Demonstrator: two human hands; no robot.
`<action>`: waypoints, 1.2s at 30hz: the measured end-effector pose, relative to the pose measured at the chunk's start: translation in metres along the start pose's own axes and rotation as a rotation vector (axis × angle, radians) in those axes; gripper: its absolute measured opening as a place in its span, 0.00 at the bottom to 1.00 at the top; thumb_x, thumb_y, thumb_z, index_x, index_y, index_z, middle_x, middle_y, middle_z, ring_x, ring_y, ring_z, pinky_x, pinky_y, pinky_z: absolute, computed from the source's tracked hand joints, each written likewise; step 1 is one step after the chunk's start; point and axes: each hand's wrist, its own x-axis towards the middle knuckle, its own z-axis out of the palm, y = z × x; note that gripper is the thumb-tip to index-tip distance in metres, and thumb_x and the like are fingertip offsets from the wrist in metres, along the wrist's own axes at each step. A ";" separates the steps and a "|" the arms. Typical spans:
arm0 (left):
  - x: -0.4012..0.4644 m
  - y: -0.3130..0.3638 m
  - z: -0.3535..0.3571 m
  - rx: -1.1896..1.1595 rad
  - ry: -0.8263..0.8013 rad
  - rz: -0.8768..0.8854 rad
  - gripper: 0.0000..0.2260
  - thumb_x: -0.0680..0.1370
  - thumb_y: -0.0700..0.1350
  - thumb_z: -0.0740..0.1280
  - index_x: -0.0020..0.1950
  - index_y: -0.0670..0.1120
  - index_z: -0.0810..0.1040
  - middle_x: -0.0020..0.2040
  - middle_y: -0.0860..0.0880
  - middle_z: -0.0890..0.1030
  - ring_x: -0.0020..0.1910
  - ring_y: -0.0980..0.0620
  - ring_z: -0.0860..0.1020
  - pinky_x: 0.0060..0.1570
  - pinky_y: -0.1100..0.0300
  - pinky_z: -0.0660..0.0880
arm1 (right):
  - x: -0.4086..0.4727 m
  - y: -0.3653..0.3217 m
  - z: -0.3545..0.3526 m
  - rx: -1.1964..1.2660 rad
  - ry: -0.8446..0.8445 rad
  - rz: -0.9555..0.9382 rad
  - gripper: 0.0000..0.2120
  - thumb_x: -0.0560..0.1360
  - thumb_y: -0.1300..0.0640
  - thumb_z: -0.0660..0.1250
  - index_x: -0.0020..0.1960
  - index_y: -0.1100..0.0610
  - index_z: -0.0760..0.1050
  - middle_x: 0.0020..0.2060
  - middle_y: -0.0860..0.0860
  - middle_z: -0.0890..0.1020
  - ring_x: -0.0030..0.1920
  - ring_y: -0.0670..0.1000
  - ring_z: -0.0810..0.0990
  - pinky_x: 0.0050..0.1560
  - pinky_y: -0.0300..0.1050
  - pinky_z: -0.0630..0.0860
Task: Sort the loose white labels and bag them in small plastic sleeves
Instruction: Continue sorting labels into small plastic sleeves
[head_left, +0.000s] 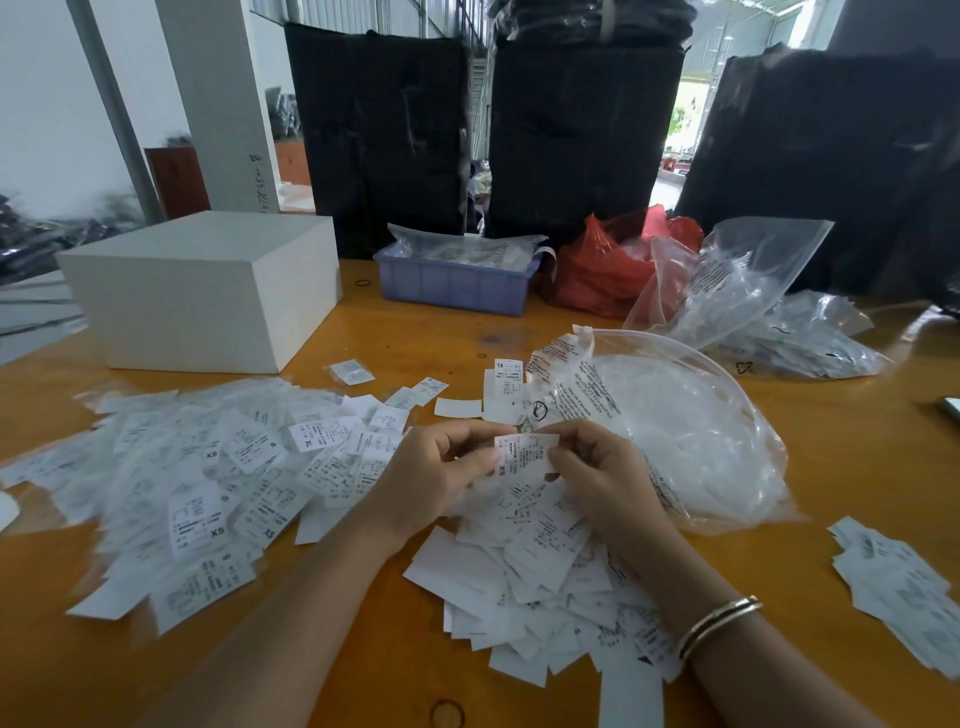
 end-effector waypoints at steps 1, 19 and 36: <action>0.000 -0.001 -0.001 0.008 0.012 -0.003 0.12 0.77 0.37 0.67 0.51 0.54 0.82 0.41 0.55 0.84 0.39 0.60 0.81 0.38 0.70 0.75 | 0.000 0.000 -0.001 0.018 0.006 0.000 0.12 0.76 0.65 0.63 0.46 0.50 0.80 0.33 0.47 0.82 0.35 0.49 0.81 0.37 0.42 0.77; 0.003 -0.006 0.006 0.111 0.081 0.057 0.11 0.74 0.43 0.71 0.49 0.59 0.79 0.41 0.61 0.84 0.44 0.63 0.81 0.43 0.74 0.73 | -0.001 0.004 0.010 -0.112 -0.088 -0.144 0.10 0.73 0.58 0.71 0.42 0.43 0.77 0.35 0.38 0.82 0.34 0.38 0.77 0.35 0.29 0.71; 0.006 -0.011 -0.017 0.985 0.541 0.036 0.12 0.75 0.51 0.69 0.58 0.51 0.79 0.60 0.50 0.74 0.59 0.50 0.70 0.53 0.59 0.64 | 0.006 0.012 0.000 0.307 0.059 -0.097 0.21 0.73 0.71 0.66 0.54 0.45 0.77 0.38 0.41 0.80 0.42 0.44 0.80 0.45 0.36 0.77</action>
